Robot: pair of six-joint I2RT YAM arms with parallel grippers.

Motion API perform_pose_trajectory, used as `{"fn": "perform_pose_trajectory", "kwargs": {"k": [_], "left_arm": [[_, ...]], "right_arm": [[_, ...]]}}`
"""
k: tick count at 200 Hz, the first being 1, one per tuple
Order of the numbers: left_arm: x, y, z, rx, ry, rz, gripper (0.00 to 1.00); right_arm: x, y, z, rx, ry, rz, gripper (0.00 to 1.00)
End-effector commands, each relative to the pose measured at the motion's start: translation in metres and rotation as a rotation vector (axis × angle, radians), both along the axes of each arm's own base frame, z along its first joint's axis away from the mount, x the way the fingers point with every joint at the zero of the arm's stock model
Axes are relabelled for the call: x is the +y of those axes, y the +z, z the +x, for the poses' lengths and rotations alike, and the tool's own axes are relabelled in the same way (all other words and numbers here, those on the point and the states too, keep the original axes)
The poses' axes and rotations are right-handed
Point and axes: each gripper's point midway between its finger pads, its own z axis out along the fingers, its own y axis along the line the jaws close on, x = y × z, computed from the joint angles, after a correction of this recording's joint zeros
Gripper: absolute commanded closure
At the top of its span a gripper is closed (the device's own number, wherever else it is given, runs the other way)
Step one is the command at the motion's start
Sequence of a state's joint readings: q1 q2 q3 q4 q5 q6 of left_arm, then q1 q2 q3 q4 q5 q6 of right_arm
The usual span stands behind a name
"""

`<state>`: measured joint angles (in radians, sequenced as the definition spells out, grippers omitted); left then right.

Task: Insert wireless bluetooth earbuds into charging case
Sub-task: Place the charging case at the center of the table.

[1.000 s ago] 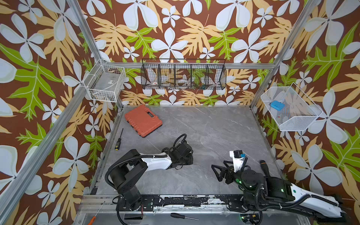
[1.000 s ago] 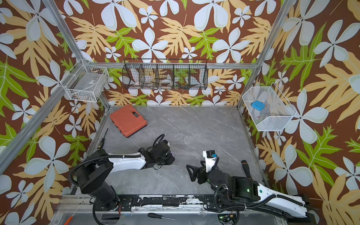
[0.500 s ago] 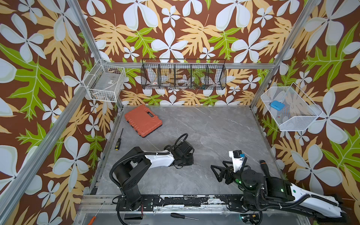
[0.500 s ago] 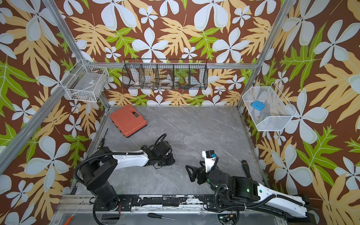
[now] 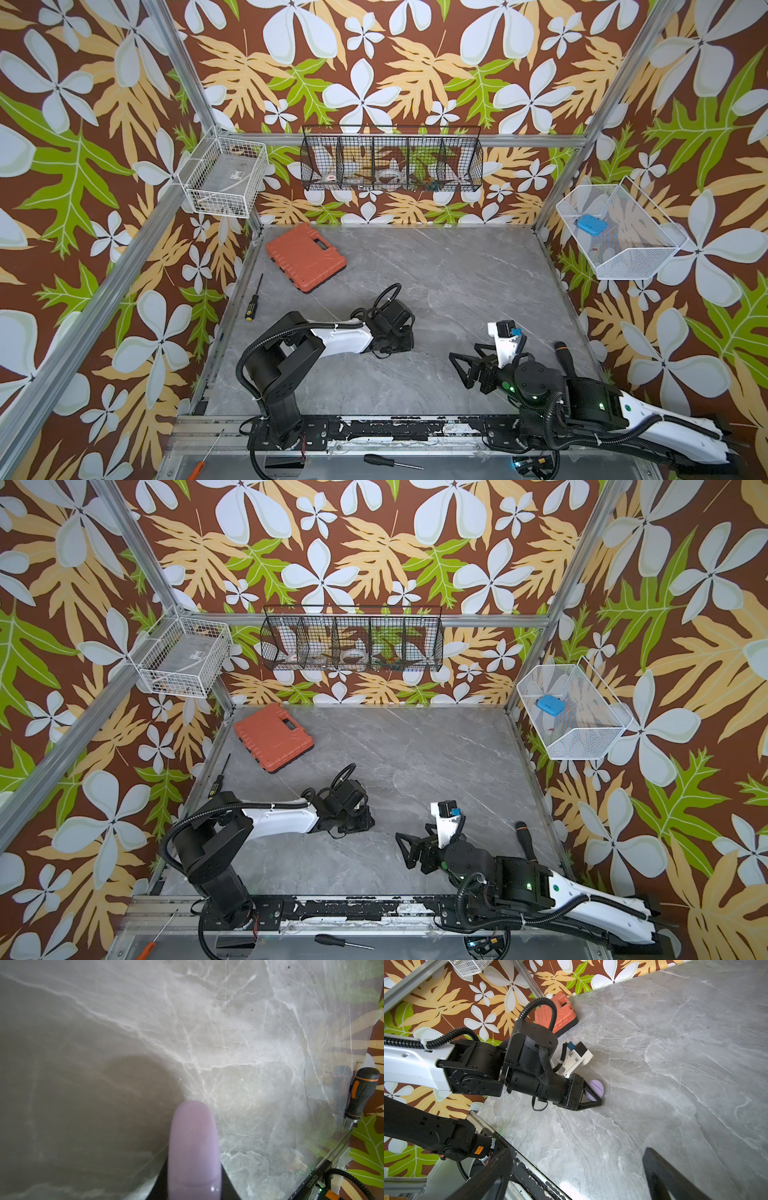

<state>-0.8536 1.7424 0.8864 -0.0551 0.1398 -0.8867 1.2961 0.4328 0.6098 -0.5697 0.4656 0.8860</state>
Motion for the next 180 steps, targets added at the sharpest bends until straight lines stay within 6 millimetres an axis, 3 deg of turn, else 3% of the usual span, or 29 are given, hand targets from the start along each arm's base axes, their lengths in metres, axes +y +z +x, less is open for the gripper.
{"fn": "perform_pose_trajectory", "kwargs": {"k": [1,180], "left_arm": [[0.019,-0.016,-0.011,0.056,0.010,0.092,0.73],[0.033,-0.011,-0.024,0.069,0.009,0.104,0.68]], "right_arm": [[0.002,0.005,0.001,-0.007,0.002,0.021,0.04],[0.009,0.005,-0.001,-0.006,0.023,0.021,0.03]]}}
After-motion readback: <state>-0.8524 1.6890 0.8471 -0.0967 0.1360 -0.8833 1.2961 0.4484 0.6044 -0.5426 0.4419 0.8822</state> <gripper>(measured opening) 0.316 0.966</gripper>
